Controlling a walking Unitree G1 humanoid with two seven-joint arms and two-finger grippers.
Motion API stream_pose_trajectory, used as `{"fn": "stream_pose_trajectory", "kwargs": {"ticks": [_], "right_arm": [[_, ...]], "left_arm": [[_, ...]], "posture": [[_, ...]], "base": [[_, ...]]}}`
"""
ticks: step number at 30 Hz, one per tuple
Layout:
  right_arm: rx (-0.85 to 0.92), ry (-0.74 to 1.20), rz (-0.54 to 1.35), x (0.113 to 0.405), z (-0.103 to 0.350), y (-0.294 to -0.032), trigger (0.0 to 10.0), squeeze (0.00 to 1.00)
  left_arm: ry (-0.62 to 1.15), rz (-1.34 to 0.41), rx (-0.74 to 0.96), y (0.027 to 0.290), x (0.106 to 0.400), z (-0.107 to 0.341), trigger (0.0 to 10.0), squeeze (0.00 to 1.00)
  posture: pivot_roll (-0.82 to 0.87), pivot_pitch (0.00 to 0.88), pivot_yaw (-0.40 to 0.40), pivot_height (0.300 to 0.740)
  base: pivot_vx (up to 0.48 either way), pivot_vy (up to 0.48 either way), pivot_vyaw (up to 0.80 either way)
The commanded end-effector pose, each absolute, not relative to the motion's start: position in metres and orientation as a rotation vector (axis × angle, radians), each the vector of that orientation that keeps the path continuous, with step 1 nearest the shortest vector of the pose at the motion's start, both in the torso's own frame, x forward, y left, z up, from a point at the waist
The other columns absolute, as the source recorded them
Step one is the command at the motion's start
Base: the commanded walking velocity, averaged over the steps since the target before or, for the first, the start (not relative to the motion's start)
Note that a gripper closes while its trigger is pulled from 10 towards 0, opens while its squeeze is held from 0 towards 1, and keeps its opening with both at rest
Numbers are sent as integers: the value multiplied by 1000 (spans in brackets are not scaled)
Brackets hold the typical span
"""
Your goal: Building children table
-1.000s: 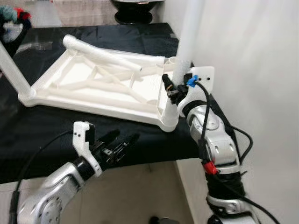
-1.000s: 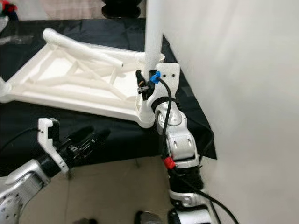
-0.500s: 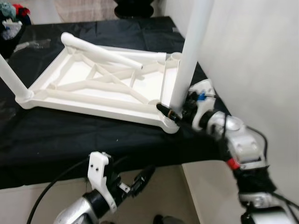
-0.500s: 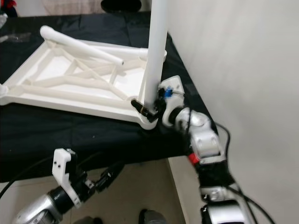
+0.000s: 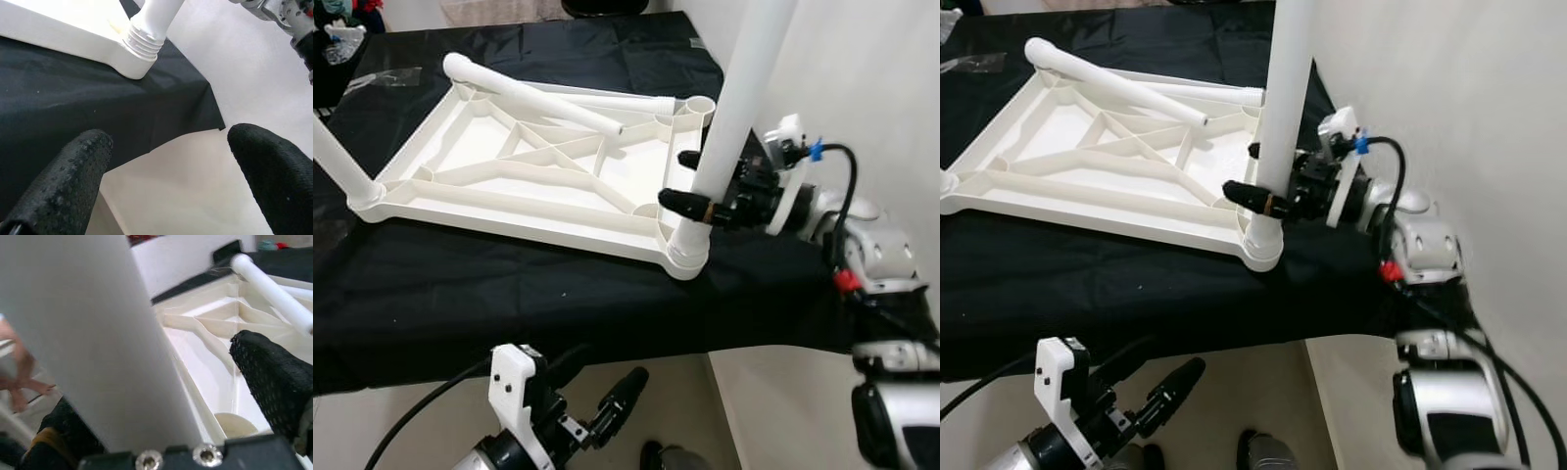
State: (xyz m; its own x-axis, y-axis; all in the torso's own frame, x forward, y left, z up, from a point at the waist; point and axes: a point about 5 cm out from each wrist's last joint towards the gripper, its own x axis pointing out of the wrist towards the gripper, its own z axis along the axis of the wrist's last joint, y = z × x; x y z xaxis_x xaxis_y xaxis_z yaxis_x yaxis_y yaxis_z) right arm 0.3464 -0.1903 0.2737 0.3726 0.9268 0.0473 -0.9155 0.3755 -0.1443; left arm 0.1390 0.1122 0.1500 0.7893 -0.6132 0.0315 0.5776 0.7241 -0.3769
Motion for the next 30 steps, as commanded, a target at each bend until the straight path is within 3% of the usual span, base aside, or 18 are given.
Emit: {"fn": "stream_pose_trajectory", "kwargs": {"ticks": [1,2,3,14,21,23,24,25,26,27,28,29,30], "right_arm": [[-98,-154,1227,345,277,-193,10000,0],[-108,-158,1249,345,280,-195,10000,0],[-119,-169,1264,345,283,-198,0,0],[-169,-214,1320,335,293,-203,0,0],[-256,-194,1224,311,285,-206,0,0],[-223,-88,1042,297,264,-198,0,0],[-223,-88,1042,297,264,-198,0,0],[-84,-4,627,301,222,-176,0,0],[-48,198,370,281,173,-158,0,0],[-48,198,370,281,173,-158,0,0],[-55,301,284,264,142,-135,0,0],[-55,301,284,264,142,-135,0,0],[-77,299,303,265,134,-118,0,0]], "left_arm": [[99,-666,-390,112,135,152,10000,0],[96,-664,-389,111,135,152,10000,0],[93,-662,-388,111,135,152,10000,0],[89,-659,-389,114,142,149,10000,0],[86,-652,-389,118,154,141,10000,0],[84,-646,-389,119,159,136,10000,0],[84,-646,-389,119,159,136,10000,0],[80,-640,-390,120,162,134,10000,0],[75,-630,-394,120,166,132,10000,0],[75,-630,-394,120,166,132,10000,0],[68,-623,-395,119,171,130,10000,0],[68,-623,-395,119,171,130,10000,0],[64,-620,-393,118,176,127,10000,0]], "posture": [[45,241,-54,740],[45,243,-54,740],[42,242,-50,740],[8,214,-43,740],[-34,180,-43,740],[-56,152,-127,740],[-56,152,-127,740],[-73,121,-146,740],[-91,106,-143,740],[-91,106,-143,740],[-90,92,-120,740],[-90,92,-120,740],[-79,64,-127,740]], "base": [[0,0,0],[0,0,0],[0,0,0],[0,0,0],[0,0,0],[0,0,0],[0,0,0],[0,0,0],[0,0,0],[0,0,0],[0,0,0],[0,0,0],[0,0,0]]}}
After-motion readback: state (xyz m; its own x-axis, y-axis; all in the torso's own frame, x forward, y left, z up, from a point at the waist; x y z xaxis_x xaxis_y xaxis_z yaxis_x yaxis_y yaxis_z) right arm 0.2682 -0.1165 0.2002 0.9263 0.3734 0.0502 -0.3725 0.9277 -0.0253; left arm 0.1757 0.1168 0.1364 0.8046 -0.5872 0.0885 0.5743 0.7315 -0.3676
